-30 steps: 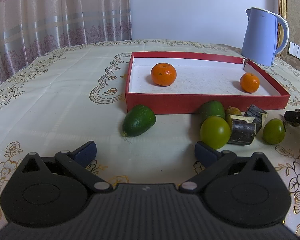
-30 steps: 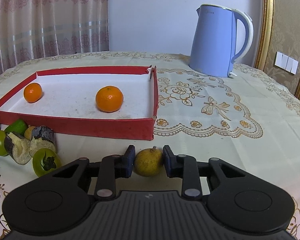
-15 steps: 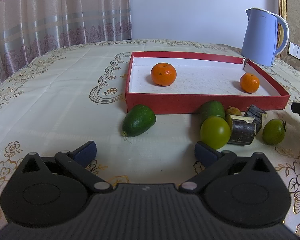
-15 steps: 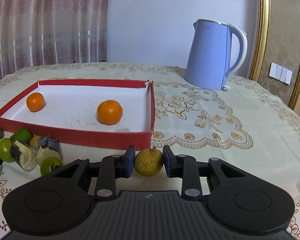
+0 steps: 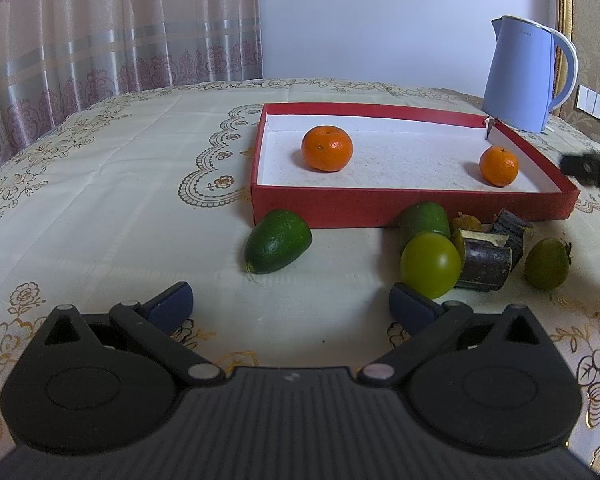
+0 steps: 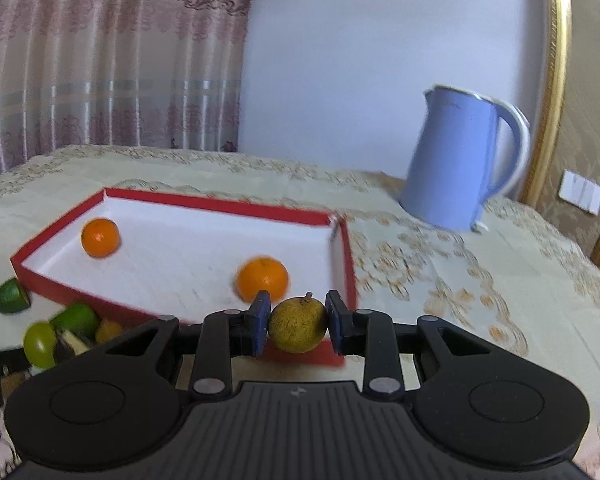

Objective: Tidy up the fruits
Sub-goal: 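Lift the yellow pear with the right gripper into the tray and release, then move the left gripper to the green avocado and close it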

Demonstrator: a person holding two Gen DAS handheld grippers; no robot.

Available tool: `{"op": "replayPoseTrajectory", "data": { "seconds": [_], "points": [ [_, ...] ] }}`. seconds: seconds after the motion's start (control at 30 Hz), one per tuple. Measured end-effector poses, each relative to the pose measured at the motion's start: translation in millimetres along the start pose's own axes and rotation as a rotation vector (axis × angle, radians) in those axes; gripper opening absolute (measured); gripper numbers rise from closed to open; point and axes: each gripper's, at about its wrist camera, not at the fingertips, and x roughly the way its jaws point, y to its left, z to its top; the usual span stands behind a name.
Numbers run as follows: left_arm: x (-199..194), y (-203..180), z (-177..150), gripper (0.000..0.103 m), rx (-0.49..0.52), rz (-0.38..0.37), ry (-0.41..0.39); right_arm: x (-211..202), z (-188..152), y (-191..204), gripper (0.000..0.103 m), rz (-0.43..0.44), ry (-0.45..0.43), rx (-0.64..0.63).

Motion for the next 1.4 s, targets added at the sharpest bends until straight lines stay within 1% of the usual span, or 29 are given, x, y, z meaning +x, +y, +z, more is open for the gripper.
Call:
{"op": "replayPoseTrajectory", "data": {
  "seconds": [0.13,0.3,0.43,0.63,0.73,0.87,0.93,1.07,1.13,1.2,1.23,1.27,1.3,1.4],
  "points": [
    [0,0,0,0.103,0.0,0.0,0.0,24,20,17,0.029,0.021,-0.003,-0.046],
    [0,1,0,0.103,0.0,0.0,0.0,62,40,37,0.029,0.037,0.025,-0.089],
    [0,0,0,0.103,-0.001,-0.001,0.0,93,44,48,0.029,0.031,0.072,-0.116],
    [0,0,0,0.103,-0.001,-0.001,0.0,130,44,55,0.029,0.01,0.144,-0.112],
    [0,0,0,0.103,-0.001,-0.002,0.0,138,43,54,0.029,0.008,0.163,-0.11],
    [0,0,0,0.103,-0.001,-0.001,0.001,138,44,58,0.029,-0.001,0.169,-0.135],
    [0,0,0,0.103,-0.001,-0.002,0.001,138,43,58,0.029,0.0,0.167,-0.127],
    [0,0,0,0.103,-0.001,-0.002,0.001,135,45,55,0.03,0.02,0.182,-0.122],
    [1,-1,0,0.103,-0.001,-0.002,0.001,125,46,52,0.031,0.027,0.168,-0.118],
    [1,-1,0,0.103,-0.001,-0.002,0.001,109,46,46,0.034,0.029,0.138,-0.106],
    [1,-1,0,0.103,-0.001,-0.002,0.001,98,45,41,0.047,0.036,0.121,-0.096],
    [1,-1,0,0.103,-0.001,-0.002,0.001,86,42,36,0.065,0.04,0.101,-0.087],
    [1,-2,0,0.103,-0.001,-0.002,0.0,73,39,31,0.075,0.036,0.077,-0.077],
    [1,-1,0,0.103,-0.001,-0.002,0.0,30,24,14,0.075,0.005,-0.004,-0.058]
  ]
}}
